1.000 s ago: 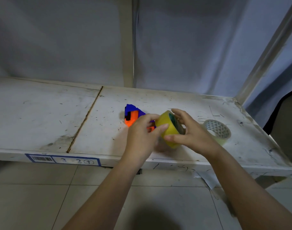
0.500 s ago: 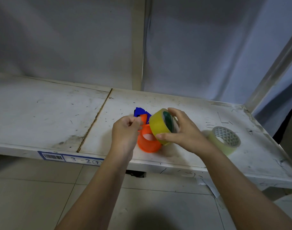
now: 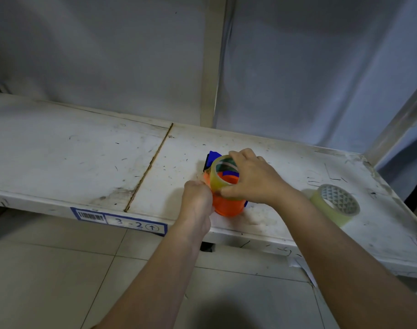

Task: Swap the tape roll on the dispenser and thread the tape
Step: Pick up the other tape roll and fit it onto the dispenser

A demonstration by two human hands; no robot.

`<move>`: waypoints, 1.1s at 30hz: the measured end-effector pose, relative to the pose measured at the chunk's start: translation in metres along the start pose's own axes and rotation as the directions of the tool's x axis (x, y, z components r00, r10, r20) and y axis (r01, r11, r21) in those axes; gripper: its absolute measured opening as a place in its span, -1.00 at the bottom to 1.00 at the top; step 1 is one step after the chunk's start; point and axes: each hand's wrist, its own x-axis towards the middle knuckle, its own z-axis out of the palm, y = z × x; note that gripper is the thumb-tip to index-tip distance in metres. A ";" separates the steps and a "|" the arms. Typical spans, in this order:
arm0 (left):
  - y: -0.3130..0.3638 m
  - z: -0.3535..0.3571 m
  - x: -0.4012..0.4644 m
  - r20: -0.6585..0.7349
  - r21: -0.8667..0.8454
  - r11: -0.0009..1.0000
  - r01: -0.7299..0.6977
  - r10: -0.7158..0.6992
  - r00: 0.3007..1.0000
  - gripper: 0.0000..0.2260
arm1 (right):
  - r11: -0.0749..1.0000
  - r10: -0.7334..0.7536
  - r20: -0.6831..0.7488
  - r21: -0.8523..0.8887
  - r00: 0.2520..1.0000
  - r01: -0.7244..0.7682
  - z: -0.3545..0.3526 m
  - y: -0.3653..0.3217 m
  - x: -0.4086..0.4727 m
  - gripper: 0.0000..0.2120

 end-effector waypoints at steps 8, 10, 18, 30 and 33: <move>-0.006 0.002 0.006 0.015 -0.024 0.999 0.029 -0.029 0.999 -0.65 | 0.989 0.019 0.024 0.144 1.000 -0.022 -0.004 -0.006 0.007 -0.08; -0.005 0.001 0.006 0.019 -0.062 0.996 0.063 -0.062 0.998 -0.64 | 0.977 0.034 0.028 0.207 0.999 -0.040 -0.006 -0.008 0.010 -0.09; -0.007 0.001 0.010 0.046 -0.042 0.997 0.064 -0.062 0.997 -0.60 | 0.717 0.235 0.218 0.620 0.947 -0.320 -0.016 0.001 0.015 -0.30; -0.008 0.002 0.002 0.200 -0.218 0.931 0.293 -0.251 0.947 -0.85 | 0.447 0.348 0.237 0.808 0.907 -0.383 -0.007 0.015 0.014 -0.16; -0.004 0.002 0.003 0.183 -0.268 0.927 0.263 -0.219 0.958 -0.71 | 0.416 0.319 0.242 0.833 0.916 -0.365 -0.006 0.019 0.009 -0.22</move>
